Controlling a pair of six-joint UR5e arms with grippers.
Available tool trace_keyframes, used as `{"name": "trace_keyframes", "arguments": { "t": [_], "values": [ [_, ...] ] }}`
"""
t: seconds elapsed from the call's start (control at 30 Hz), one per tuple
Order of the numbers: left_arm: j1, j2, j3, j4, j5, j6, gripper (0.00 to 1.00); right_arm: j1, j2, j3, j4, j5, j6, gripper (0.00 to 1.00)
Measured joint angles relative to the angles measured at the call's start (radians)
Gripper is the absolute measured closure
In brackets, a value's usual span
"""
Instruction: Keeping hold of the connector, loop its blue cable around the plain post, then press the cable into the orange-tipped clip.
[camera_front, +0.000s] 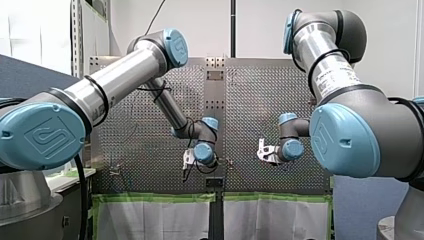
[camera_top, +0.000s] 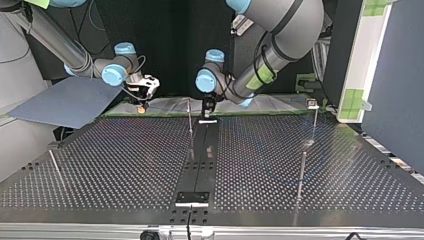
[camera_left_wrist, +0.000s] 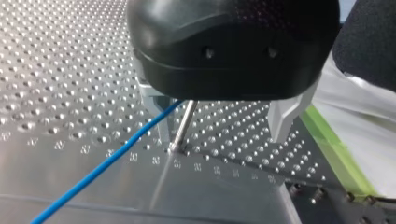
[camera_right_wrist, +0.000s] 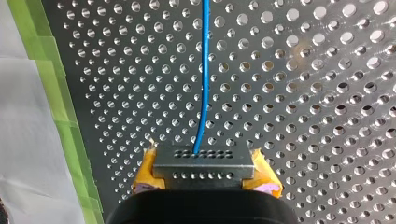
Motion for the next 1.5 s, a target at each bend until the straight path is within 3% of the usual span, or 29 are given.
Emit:
{"name": "trace_keyframes", "arguments": {
  "t": [0.27,0.67,1.0,1.27,1.5],
  "values": [
    [-0.020,0.013,-0.079,0.051,0.027,0.022,0.01,0.001,0.000,0.000,0.001,0.000,0.000,1.00],
    [-0.054,0.063,-0.112,0.039,0.023,0.026,0.01,0.001,0.000,0.000,0.003,0.000,-0.001,1.00],
    [-0.074,0.127,-0.204,0.098,0.027,0.022,0.01,0.002,0.000,0.000,0.004,0.000,-0.002,1.00],
    [-0.104,0.136,-0.269,0.134,0.018,0.008,0.01,0.004,0.000,0.001,0.011,0.000,-0.003,1.00],
    [-0.125,0.137,-0.276,0.138,0.006,-0.004,0.01,0.005,0.000,0.001,0.013,0.000,-0.003,1.00]
  ]
}}
